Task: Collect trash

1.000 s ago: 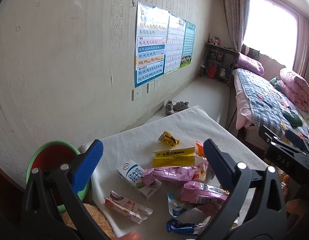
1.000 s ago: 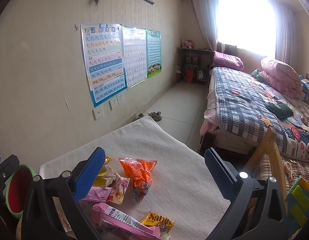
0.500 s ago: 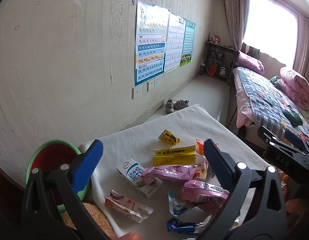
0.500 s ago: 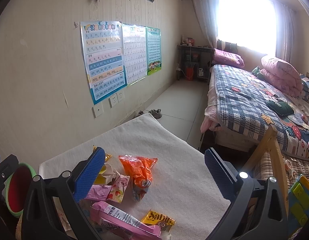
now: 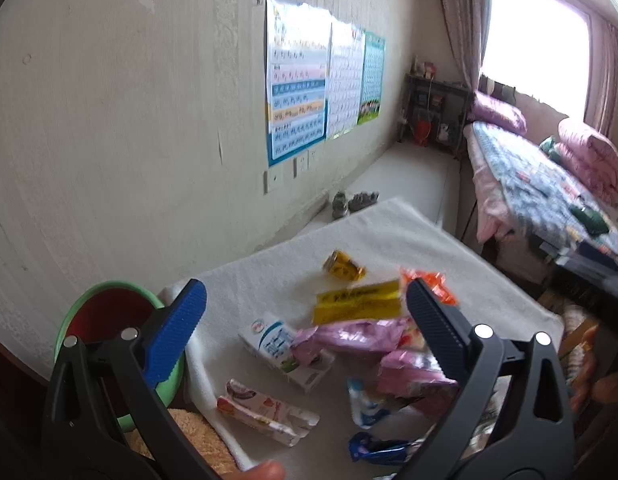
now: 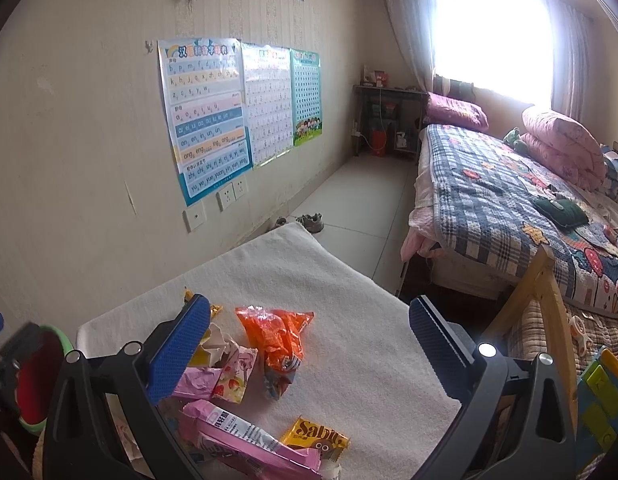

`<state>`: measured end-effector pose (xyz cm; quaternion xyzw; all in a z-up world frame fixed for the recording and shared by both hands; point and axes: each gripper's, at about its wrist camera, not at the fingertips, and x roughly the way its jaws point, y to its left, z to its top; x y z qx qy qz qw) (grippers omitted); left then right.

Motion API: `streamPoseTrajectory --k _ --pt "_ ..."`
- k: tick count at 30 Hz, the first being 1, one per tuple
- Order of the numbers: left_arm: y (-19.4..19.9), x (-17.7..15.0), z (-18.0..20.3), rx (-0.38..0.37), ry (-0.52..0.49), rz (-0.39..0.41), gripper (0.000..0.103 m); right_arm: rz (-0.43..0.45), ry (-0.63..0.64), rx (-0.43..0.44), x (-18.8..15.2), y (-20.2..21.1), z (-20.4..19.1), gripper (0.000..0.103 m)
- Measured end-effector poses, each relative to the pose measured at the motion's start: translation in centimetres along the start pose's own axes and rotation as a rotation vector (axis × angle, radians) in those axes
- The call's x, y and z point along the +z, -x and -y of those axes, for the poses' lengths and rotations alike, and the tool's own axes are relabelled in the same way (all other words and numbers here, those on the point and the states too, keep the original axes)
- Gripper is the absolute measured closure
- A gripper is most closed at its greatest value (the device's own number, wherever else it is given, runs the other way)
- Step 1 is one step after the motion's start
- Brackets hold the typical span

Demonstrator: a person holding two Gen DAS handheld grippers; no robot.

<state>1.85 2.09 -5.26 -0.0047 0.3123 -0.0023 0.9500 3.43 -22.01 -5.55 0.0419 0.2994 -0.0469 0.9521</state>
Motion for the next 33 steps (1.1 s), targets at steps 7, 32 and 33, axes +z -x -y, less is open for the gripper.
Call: streamPoseTrajectory --k 7,32,33 --pt "-6.5 -5.2 -1.8 -0.025 0.007 -0.282 0.005 -0.06 0.015 0.005 -0.4 -1.3 -0.2 0.007" --pt "-8.3 -10.6 -3.9 0.008 0.128 -0.508 0.017 -0.342 0.084 0.166 -3.3 -5.3 -2.5 0.007" --pt "-8.9 -11.2 -4.1 -0.001 0.15 -0.535 0.018 -0.338 0.087 0.163 -3.3 -5.2 -2.5 0.007"
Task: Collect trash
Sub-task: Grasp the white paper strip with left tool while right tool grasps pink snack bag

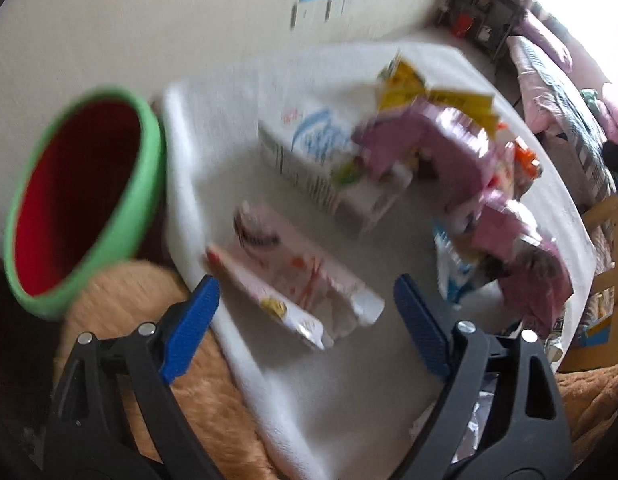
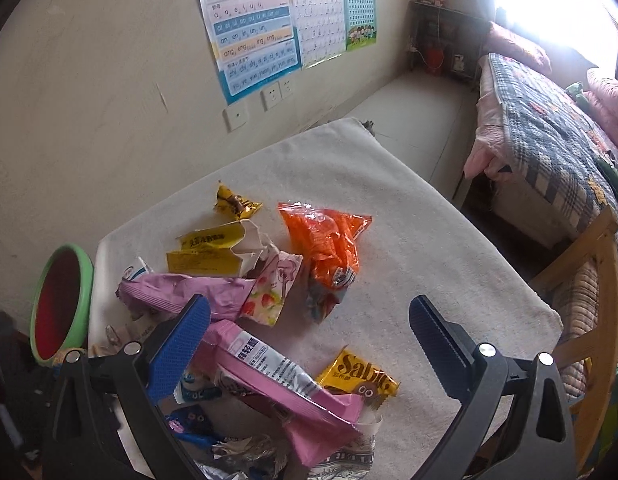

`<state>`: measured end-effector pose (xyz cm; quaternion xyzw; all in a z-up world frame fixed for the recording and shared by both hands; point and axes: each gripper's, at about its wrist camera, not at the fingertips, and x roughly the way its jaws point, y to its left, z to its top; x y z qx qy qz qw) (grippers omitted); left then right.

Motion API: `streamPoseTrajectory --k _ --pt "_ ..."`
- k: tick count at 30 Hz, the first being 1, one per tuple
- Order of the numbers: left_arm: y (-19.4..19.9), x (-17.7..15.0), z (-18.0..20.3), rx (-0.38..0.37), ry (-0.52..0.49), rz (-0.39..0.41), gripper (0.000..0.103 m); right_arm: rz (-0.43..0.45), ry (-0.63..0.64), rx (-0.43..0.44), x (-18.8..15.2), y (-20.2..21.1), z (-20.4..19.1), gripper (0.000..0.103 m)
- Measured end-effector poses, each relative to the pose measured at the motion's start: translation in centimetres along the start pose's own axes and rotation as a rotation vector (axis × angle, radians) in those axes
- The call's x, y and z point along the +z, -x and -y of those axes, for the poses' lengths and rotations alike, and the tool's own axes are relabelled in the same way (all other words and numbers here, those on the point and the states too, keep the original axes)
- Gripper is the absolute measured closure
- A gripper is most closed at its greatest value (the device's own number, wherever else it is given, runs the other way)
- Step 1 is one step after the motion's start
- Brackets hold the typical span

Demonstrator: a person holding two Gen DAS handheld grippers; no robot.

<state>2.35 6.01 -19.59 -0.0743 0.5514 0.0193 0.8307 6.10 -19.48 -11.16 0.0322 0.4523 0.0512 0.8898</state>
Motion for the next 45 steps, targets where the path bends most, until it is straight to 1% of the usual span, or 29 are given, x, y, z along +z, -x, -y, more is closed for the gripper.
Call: streamPoseTrajectory --k 1,3,4,5,6,7,8,9,11,12,13,16,17,18,22,25,27,28,30,31,32,35,37,40,43,45 --pt "-0.4 0.0 0.0 0.009 -0.004 -0.001 0.019 0.004 0.001 -0.003 0.0 0.1 0.1 0.007" --pt "-0.8 0.2 0.4 0.025 -0.039 0.018 0.024 0.002 -0.007 -0.002 0.0 0.1 0.2 0.007" --pt "-1.2 0.5 0.5 0.029 -0.047 0.014 0.032 -0.003 -0.011 0.002 0.0 0.0 0.3 0.007" --pt "-1.5 0.6 0.5 0.019 -0.044 0.011 0.046 -0.014 -0.013 0.007 0.0 -0.2 0.4 0.007" --pt "-1.7 0.8 0.5 -0.011 -0.038 0.004 0.05 -0.027 -0.01 0.014 -0.1 -0.3 0.3 0.007" --pt "-1.8 0.8 0.4 -0.022 -0.034 0.005 0.055 -0.047 -0.003 0.022 -0.1 -0.6 0.2 0.007" --pt "-1.7 0.7 0.5 -0.037 -0.033 0.011 0.061 -0.092 0.027 0.033 -0.2 -1.2 0.0 0.007" --pt "-1.5 0.5 0.5 -0.047 -0.039 0.017 0.064 -0.124 0.058 0.031 -0.3 -1.6 -0.3 0.007" --pt "-1.2 0.6 0.2 -0.057 -0.045 0.029 0.077 -0.18 0.146 -0.01 -0.8 -2.5 -0.9 0.007" --pt "-0.6 0.7 0.1 -0.062 -0.041 0.046 0.078 -0.197 0.178 -0.02 -1.1 -2.8 -1.2 0.007" --pt "0.0 0.8 0.0 -0.067 -0.04 0.064 0.079 -0.217 0.207 -0.02 -1.4 -3.1 -1.4 0.007" --pt "1.9 1.3 0.1 -0.061 -0.054 0.129 0.08 -0.25 0.207 0.047 -2.2 -3.7 -1.5 0.01" --pt "2.5 1.5 0.2 -0.057 -0.062 0.155 0.08 -0.249 0.21 0.061 -2.3 -3.8 -1.6 0.017" --pt "3.1 1.8 0.3 -0.055 -0.07 0.177 0.08 -0.249 0.218 0.063 -2.5 -3.9 -1.8 0.02" --pt "5.5 2.3 1.0 -0.05 -0.1 0.262 0.08 -0.297 0.253 0.104 -3.5 -5.0 -2.9 0.021" --pt "6.7 2.5 1.6 -0.045 -0.128 0.311 0.08 -0.341 0.29 0.094 -4.5 -5.9 -3.5 0.025" --pt "7.2 2.6 2.0 -0.042 -0.143 0.331 0.08 -0.365 0.302 0.089 -4.9 -6.4 -3.6 0.035" --pt "7.5 2.7 2.2 -0.043 -0.151 0.342 0.08 -0.374 0.305 0.088 -5.0 -6.7 -3.5 0.038" --pt "7.6 2.8 2.3 -0.046 -0.157 0.347 0.08 -0.383 0.309 0.085 -5.1 -7.0 -3.5 0.054" --pt "7.7 2.9 2.3 -0.049 -0.159 0.346 0.08 -0.385 0.307 0.09 -5.1 -7.0 -3.5 0.058" --pt "7.6 2.9 2.2 -0.051 -0.161 0.344 0.08 -0.387 0.298 0.113 -5.0 -6.9 -3.4 0.063" --pt "7.8 2.7 2.1 -0.06 -0.157 0.339 0.08 -0.366 0.282 0.152 -4.6 -6.0 -3.5 0.064" --pt "7.8 2.8 2.0 -0.066 -0.152 0.337 0.08 -0.341 0.259 0.192 -4.1 -5.0 -3.2 0.065" --pt "7.8 2.7 1.7 -0.066 -0.147 0.335 0.08 -0.287 0.218 0.237 -3.1 -3.5 -2.6 0.065" --pt "7.4 2.8 1.6 -0.068 -0.141 0.322 0.08 -0.214 0.16 0.285 -2.2 -1.9 -1.9 0.065" --pt "7.0 2.7 1.6 -0.071 -0.137 0.305 0.08 -0.184 0.126 0.294 -1.5 -1.5 -1.5 0.065"
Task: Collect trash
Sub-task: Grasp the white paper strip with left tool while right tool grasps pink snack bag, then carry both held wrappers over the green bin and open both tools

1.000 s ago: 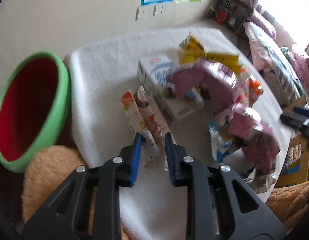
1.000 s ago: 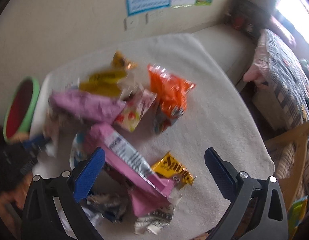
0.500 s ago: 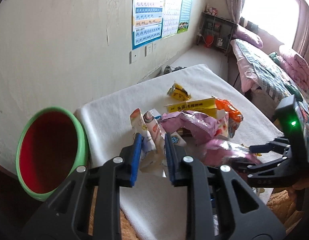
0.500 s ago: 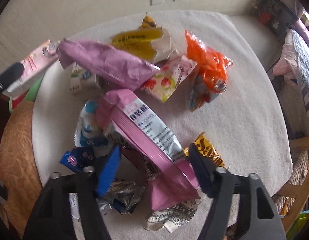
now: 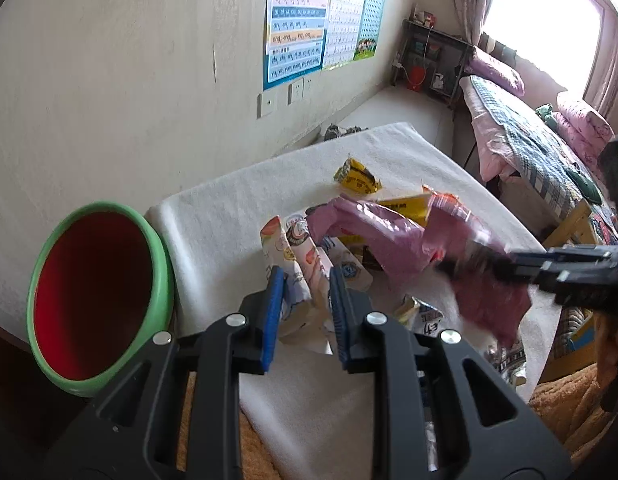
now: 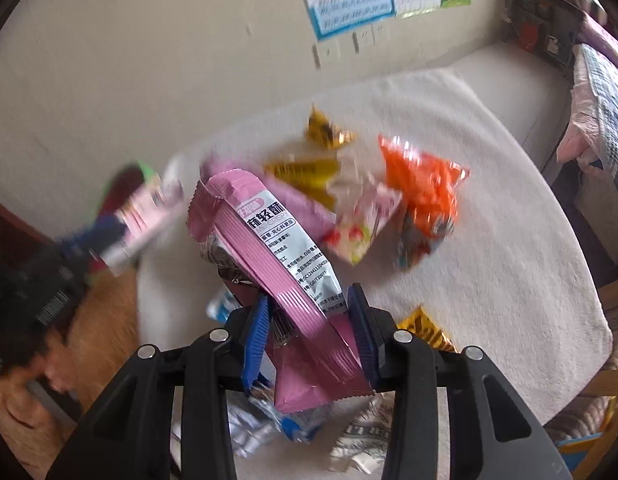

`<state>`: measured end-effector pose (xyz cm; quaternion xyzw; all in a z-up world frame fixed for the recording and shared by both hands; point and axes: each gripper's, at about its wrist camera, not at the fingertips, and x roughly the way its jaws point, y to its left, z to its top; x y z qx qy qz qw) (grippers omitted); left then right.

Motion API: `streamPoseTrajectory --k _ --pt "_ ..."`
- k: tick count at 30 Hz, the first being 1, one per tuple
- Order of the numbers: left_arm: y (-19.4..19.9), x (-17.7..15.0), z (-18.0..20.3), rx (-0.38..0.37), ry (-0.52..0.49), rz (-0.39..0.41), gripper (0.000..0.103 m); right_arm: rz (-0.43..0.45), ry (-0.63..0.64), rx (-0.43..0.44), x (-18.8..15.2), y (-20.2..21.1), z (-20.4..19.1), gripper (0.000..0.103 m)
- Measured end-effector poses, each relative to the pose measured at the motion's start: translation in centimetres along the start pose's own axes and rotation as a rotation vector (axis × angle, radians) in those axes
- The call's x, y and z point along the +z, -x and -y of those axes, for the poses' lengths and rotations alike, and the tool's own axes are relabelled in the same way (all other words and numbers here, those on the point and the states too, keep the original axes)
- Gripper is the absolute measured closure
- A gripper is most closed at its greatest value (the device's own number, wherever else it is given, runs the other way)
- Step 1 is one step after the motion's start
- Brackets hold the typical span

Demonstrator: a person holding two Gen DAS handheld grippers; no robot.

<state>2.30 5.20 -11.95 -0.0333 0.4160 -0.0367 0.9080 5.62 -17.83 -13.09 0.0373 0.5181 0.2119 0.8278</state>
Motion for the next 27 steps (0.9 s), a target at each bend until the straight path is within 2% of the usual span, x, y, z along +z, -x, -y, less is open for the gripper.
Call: streamPoseTrajectory --k 11,15,19,22,25,27 --pt "-0.8 -0.7 0.1 0.006 -0.002 -0.029 0.077 0.107 -0.082 -0.013 0.4 2.4 0.7 0.065" --pt "-2.0 -1.4 -0.3 0.014 0.003 -0.07 0.075 0.149 -0.108 -0.013 0.8 3.4 1.1 0.065" --pt "-3.5 -2.3 0.0 0.005 -0.008 -0.121 0.057 0.151 -0.125 -0.018 1.0 3.2 1.5 0.065" --pt "-4.4 -2.6 0.3 0.007 -0.022 -0.14 0.052 0.146 -0.131 -0.015 0.8 2.9 1.7 0.065" --pt "-5.1 -2.6 0.3 0.022 -0.026 -0.147 0.037 0.144 -0.131 -0.013 0.8 2.7 1.8 0.065" --pt "-6.0 -2.8 -0.1 0.044 -0.021 -0.17 0.036 0.14 -0.131 -0.01 0.8 2.5 1.7 0.065"
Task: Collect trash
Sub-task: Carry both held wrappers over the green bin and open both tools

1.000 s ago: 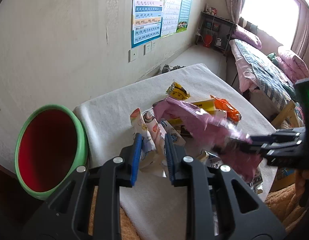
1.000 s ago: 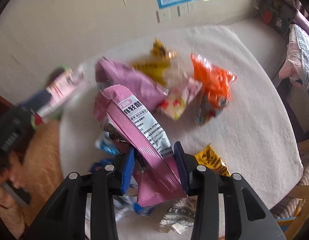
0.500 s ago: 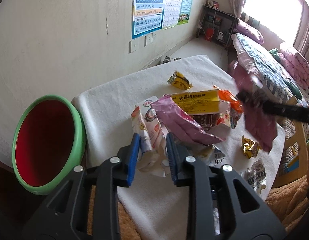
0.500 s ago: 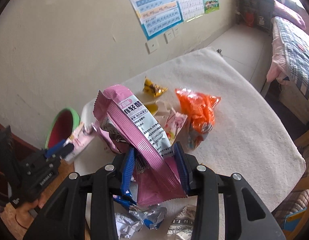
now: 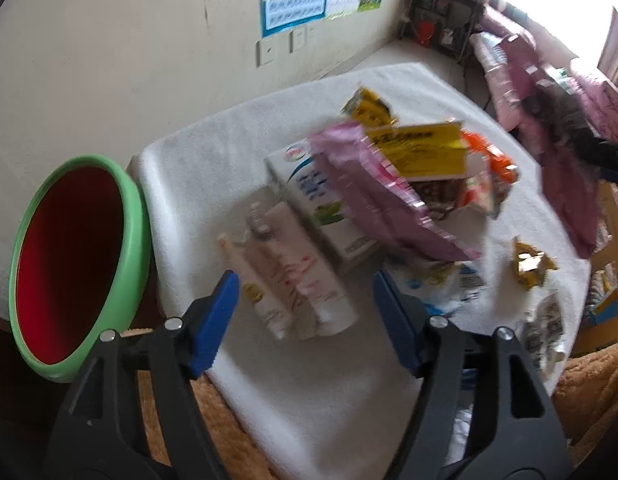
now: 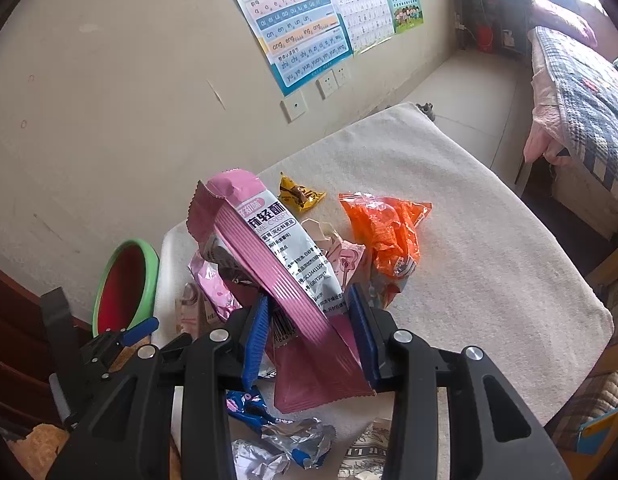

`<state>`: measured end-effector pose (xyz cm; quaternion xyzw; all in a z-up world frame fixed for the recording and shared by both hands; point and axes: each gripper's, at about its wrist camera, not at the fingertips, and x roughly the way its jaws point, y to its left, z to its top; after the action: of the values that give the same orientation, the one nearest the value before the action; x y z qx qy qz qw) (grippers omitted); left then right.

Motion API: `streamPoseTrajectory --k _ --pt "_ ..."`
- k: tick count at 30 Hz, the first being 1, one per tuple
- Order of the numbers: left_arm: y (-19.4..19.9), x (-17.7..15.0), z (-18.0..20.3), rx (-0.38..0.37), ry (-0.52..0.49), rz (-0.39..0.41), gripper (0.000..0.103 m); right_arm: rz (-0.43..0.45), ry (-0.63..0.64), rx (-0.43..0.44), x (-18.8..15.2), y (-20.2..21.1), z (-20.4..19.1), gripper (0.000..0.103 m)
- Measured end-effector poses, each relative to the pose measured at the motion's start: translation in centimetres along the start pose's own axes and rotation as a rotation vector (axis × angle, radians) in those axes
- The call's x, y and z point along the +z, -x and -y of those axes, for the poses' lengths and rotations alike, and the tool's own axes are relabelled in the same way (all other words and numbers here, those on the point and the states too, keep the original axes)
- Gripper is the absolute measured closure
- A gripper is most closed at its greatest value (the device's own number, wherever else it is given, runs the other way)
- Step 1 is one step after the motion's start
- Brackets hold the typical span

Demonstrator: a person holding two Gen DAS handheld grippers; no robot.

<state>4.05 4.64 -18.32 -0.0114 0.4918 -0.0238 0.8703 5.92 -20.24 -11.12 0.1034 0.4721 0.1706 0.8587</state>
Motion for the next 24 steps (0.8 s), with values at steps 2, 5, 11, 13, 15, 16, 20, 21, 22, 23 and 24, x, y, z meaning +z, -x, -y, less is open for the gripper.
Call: streamPoseTrajectory --k 2,5,11,13,15,16,20,21,22,23,24 --pt "-1.3 -0.2 -0.8 0.006 0.029 -0.046 0.036 -0.008 0.005 0.002 -0.1 -0.3 -0.2 0.065" --pt "-3.4 -0.6 -1.8 -0.024 0.075 -0.123 0.036 -0.02 0.014 -0.002 -0.2 -0.8 -0.5 0.065" --pt "-4.7 -0.5 -1.5 -0.091 0.063 -0.141 0.064 -0.023 0.027 -0.007 -0.4 -1.2 -0.7 0.065" --pt "-3.9 -0.7 -1.6 -0.107 0.062 -0.125 0.066 -0.013 0.024 -0.007 -0.4 -0.9 -0.6 0.065" --pt "-2.5 -0.8 -2.1 -0.115 0.065 -0.097 0.067 0.001 0.017 -0.004 -0.2 -0.6 -0.5 0.065" --pt "-1.6 -0.8 -2.3 -0.114 0.064 -0.079 0.067 0.01 0.015 -0.002 -0.2 -0.4 -0.5 0.065" --pt "1.5 0.2 -3.5 -0.089 0.058 0.01 0.067 0.065 0.019 -0.021 0.0 0.3 -0.7 0.065" --pt "2.4 0.4 -4.0 -0.077 0.056 0.037 0.067 0.091 0.026 -0.037 -0.1 0.6 -0.8 0.065" --pt "3.7 0.8 -4.8 -0.056 0.054 0.082 0.067 0.106 0.037 -0.051 -0.1 0.7 -1.0 0.065" --pt "4.5 1.1 -5.2 -0.046 0.055 0.104 0.067 0.126 0.057 -0.071 -0.1 0.9 -1.4 0.065" --pt "5.2 1.5 -5.8 -0.036 0.058 0.128 0.067 0.134 0.069 -0.081 -0.1 0.9 -1.6 0.065"
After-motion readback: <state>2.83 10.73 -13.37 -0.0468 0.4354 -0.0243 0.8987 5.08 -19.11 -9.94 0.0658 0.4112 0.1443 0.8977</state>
